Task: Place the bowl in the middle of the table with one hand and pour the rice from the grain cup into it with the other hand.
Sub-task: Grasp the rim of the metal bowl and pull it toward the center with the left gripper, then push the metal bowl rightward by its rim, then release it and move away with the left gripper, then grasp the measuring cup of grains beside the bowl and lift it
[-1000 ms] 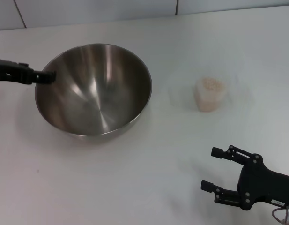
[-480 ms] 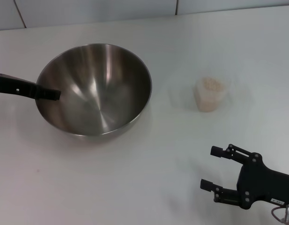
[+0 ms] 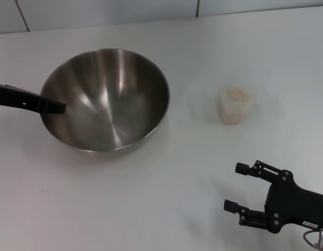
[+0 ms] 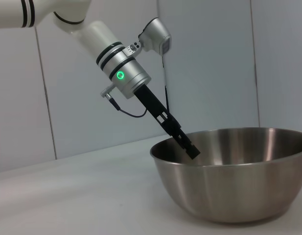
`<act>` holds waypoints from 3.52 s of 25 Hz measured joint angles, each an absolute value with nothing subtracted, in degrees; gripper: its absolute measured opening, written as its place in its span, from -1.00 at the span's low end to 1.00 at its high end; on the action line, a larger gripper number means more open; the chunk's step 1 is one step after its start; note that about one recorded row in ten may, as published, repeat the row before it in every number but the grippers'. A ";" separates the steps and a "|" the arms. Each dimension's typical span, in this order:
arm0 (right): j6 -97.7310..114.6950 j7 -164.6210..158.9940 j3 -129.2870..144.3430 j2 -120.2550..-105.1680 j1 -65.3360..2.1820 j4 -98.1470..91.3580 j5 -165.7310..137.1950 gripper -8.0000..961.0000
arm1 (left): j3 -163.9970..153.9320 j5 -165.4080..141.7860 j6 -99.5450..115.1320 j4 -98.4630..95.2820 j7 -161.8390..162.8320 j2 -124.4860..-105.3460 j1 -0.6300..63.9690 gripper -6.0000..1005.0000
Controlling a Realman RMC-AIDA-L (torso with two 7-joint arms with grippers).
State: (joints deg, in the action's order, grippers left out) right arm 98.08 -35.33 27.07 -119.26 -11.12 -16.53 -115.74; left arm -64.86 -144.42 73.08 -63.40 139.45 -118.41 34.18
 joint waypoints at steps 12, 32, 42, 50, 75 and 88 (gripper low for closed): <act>98.08 -35.33 27.13 -119.26 -11.16 -16.52 -115.75 0.70 | -63.41 -144.48 74.39 -61.56 139.22 -118.06 36.11 -0.65; 98.08 -35.33 27.63 -119.26 -11.32 -16.50 -115.75 0.70 | -52.38 -142.39 77.45 -50.02 131.78 -118.37 48.61 -0.96; 98.26 -35.33 27.69 -119.26 -11.51 -16.61 -115.75 0.70 | -56.59 -142.77 70.30 -43.96 131.91 -118.55 50.78 -0.90; 98.26 -35.33 27.69 -119.26 -11.52 -16.66 -115.75 0.70 | -57.08 -142.36 69.31 -44.06 131.06 -118.58 50.26 -0.84; 95.39 -35.55 2.05 -119.32 -8.44 -13.73 -115.40 0.70 | -65.55 -118.68 88.78 -83.23 99.30 -118.18 16.65 0.62; 84.09 -29.53 -10.85 -119.35 -12.00 -8.64 -115.39 0.70 | -61.93 -113.13 86.80 -76.78 92.23 -118.28 14.31 0.64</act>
